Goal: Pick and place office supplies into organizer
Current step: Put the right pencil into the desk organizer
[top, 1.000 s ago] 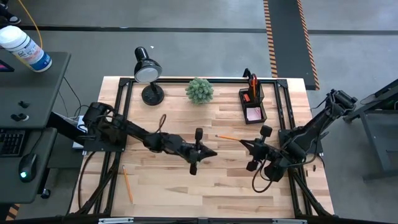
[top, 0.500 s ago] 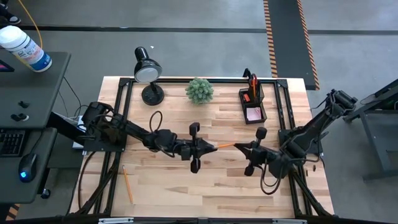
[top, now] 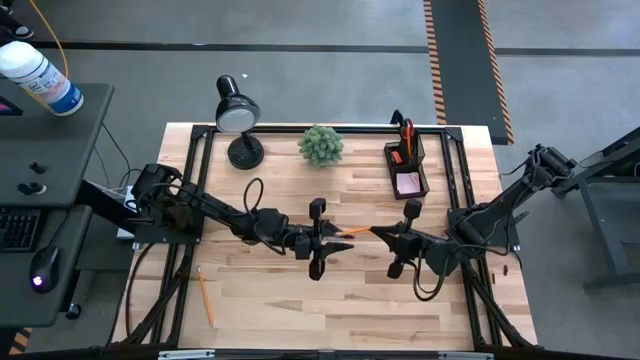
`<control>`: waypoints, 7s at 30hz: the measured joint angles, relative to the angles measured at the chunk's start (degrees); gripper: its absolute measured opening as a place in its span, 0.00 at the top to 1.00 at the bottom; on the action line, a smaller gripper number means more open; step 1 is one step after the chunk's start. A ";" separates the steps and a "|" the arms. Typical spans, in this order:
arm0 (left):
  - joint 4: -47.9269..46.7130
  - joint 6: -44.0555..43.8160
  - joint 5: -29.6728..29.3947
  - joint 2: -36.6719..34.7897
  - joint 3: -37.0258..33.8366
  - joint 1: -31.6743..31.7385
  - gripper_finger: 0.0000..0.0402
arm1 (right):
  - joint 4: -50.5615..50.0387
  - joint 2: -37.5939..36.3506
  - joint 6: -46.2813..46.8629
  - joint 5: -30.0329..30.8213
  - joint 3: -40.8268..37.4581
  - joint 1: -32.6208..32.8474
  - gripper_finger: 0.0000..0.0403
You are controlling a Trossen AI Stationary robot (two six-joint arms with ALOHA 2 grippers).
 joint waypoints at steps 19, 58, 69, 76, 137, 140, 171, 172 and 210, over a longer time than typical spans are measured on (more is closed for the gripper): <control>6.40 -1.75 -2.88 0.00 -0.02 0.00 0.54 | 4.23 0.00 -4.81 -4.07 -0.02 -1.66 1.00; 8.29 -1.07 -0.57 0.00 -0.07 0.52 0.99 | 3.92 0.02 -1.97 -14.08 -0.02 -6.37 1.00; 4.30 -10.03 6.64 0.02 -0.07 8.07 0.99 | -8.63 0.02 11.74 -7.01 -0.02 -0.38 0.85; 4.39 -22.53 19.70 0.02 -0.07 18.70 0.99 | -23.20 0.02 33.83 -9.51 -0.20 3.08 0.81; -18.89 -36.80 32.08 41.99 59.08 39.88 1.00 | -10.99 25.16 45.88 8.64 -0.15 10.88 1.00; -16.32 -36.10 29.89 41.99 59.08 39.14 1.00 | -11.01 25.16 45.29 8.64 -0.15 10.88 1.00; -25.82 -29.54 38.18 44.92 68.34 39.30 1.00 | -10.86 25.20 43.56 8.26 -0.15 10.08 1.00; -24.39 -31.20 39.03 45.84 68.30 39.30 1.00 | -10.90 25.20 42.95 8.87 -0.17 10.08 1.00; -25.42 -31.43 44.07 48.57 68.28 39.32 1.00 | -29.75 -13.75 25.29 25.17 -0.09 -22.28 0.62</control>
